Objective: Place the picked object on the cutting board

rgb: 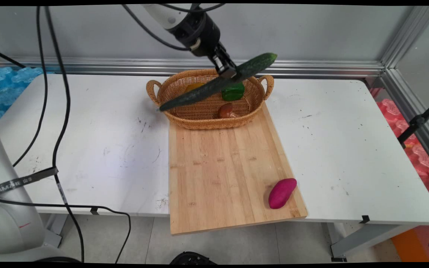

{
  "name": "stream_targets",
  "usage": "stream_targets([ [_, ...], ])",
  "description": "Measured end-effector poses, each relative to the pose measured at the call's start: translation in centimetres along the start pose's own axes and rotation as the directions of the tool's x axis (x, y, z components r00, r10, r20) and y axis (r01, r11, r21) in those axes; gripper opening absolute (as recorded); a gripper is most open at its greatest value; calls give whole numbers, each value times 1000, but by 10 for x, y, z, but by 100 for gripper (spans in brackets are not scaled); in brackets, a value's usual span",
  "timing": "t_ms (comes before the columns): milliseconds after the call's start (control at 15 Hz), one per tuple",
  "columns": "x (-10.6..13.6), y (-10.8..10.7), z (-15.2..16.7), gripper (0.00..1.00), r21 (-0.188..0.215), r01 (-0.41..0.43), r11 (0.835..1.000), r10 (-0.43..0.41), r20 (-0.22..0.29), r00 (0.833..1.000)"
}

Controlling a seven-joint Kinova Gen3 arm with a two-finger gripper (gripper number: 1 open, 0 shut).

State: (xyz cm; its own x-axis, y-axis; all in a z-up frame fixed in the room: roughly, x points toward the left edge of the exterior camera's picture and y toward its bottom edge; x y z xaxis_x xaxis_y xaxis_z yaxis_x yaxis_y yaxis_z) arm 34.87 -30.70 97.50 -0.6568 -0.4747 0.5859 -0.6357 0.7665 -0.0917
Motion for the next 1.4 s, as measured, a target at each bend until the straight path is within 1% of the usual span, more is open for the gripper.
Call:
stream_targets([
  [200,-4,24,-4,0,-3,44,999,-44,32,999],
  [467,-8,53,4,0,3,119,993,-119,79,990],
  [667,-8,64,18,0,21,167,986,-169,109,980],
  [867,-9,70,35,0,39,202,979,-206,136,969],
  [1133,-8,77,70,0,65,254,965,-262,180,948],
  [1400,-7,82,104,0,78,293,953,-303,225,926],
])
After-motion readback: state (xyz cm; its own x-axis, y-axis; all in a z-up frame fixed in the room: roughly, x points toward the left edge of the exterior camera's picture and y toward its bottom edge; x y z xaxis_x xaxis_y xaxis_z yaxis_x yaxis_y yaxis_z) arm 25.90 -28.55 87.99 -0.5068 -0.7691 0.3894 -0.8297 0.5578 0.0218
